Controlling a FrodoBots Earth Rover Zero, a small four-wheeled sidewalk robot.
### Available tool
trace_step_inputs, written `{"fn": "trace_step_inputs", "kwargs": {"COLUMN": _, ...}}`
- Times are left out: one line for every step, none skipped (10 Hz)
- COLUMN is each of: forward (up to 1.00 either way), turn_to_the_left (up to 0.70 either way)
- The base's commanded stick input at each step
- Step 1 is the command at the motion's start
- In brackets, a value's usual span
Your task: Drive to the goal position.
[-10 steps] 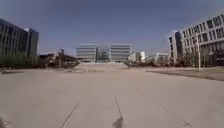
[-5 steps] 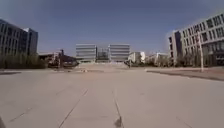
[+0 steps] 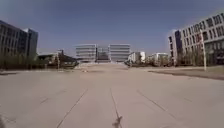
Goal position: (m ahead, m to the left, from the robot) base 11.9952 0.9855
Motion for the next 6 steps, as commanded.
{"fn": "trace_step_inputs", "kwargs": {"forward": 0.70, "turn_to_the_left": 0.00}}
{"fn": "trace_step_inputs", "kwargs": {"forward": 0.70, "turn_to_the_left": 0.00}}
{"fn": "trace_step_inputs", "kwargs": {"forward": 0.70, "turn_to_the_left": 0.00}}
{"fn": "trace_step_inputs", "kwargs": {"forward": 0.70, "turn_to_the_left": 0.00}}
{"fn": "trace_step_inputs", "kwargs": {"forward": 0.70, "turn_to_the_left": 0.00}}
{"fn": "trace_step_inputs", "kwargs": {"forward": 0.70, "turn_to_the_left": 0.00}}
